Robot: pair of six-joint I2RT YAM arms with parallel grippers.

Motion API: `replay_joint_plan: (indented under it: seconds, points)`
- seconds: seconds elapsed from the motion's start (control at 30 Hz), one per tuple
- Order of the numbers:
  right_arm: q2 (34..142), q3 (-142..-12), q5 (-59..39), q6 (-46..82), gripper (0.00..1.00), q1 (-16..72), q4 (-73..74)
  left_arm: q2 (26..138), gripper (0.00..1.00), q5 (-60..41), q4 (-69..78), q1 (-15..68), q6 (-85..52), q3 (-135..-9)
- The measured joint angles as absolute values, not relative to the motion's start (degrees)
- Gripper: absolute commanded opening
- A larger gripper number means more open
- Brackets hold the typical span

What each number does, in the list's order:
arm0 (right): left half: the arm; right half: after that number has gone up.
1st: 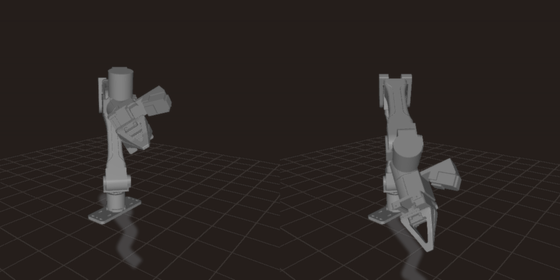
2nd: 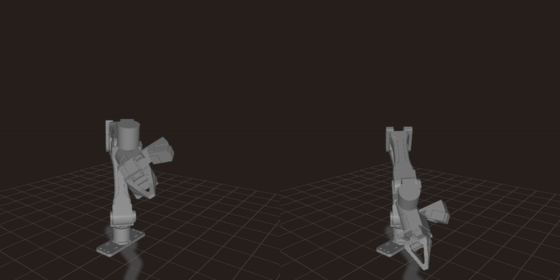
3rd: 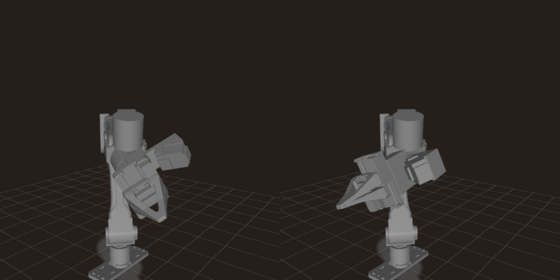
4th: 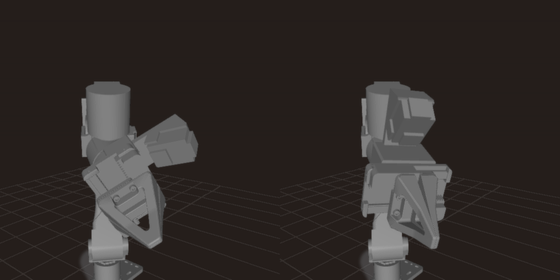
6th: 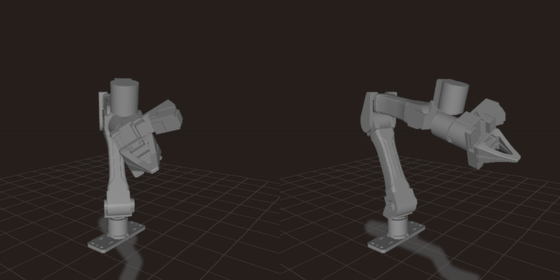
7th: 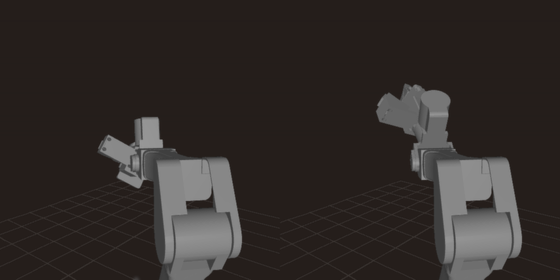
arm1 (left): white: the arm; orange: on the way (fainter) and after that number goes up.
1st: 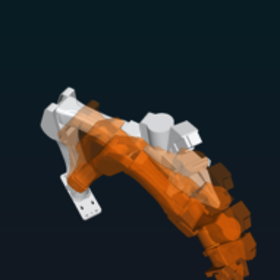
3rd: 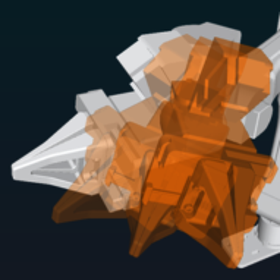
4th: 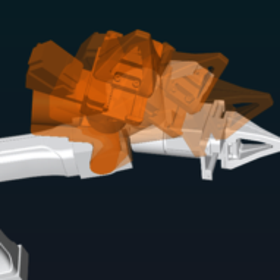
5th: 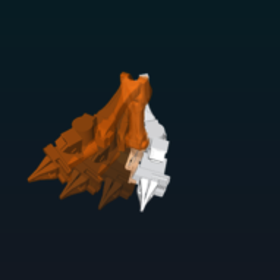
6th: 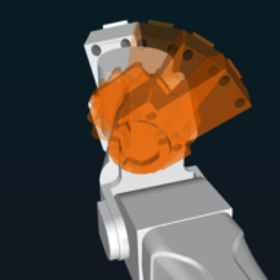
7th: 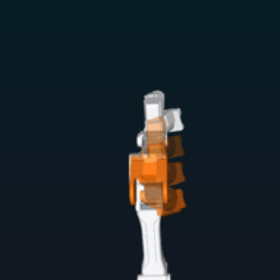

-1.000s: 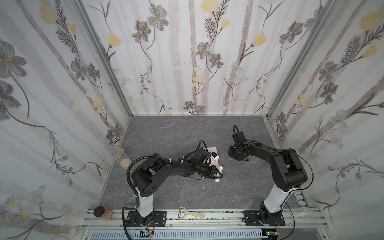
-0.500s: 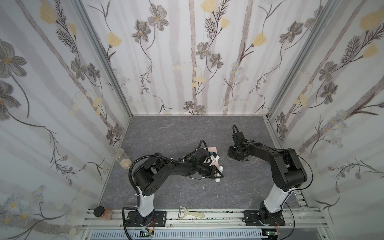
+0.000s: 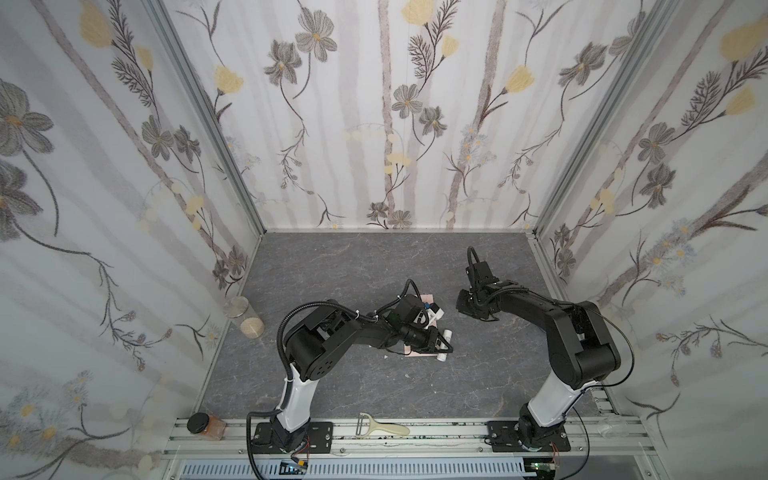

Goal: Place the letter into the envelope and seal it

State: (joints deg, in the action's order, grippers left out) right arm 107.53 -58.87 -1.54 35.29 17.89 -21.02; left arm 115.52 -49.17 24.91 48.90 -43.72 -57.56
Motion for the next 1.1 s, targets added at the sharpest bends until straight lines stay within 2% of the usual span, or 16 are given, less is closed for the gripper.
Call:
replay_joint_plan:
  seconds: [0.63, 1.1]
  points:
    - [96.9, -55.4, -3.3, 37.1, 0.29, 17.9, -20.8, 120.6, 0.0, -49.9, 32.8, 48.0, -50.4, -64.2]
    - [94.9, -54.1, -4.6, 38.5, 0.29, 18.0, -20.4, 123.0, 0.0, -51.2, 34.7, 47.9, -52.7, -67.0]
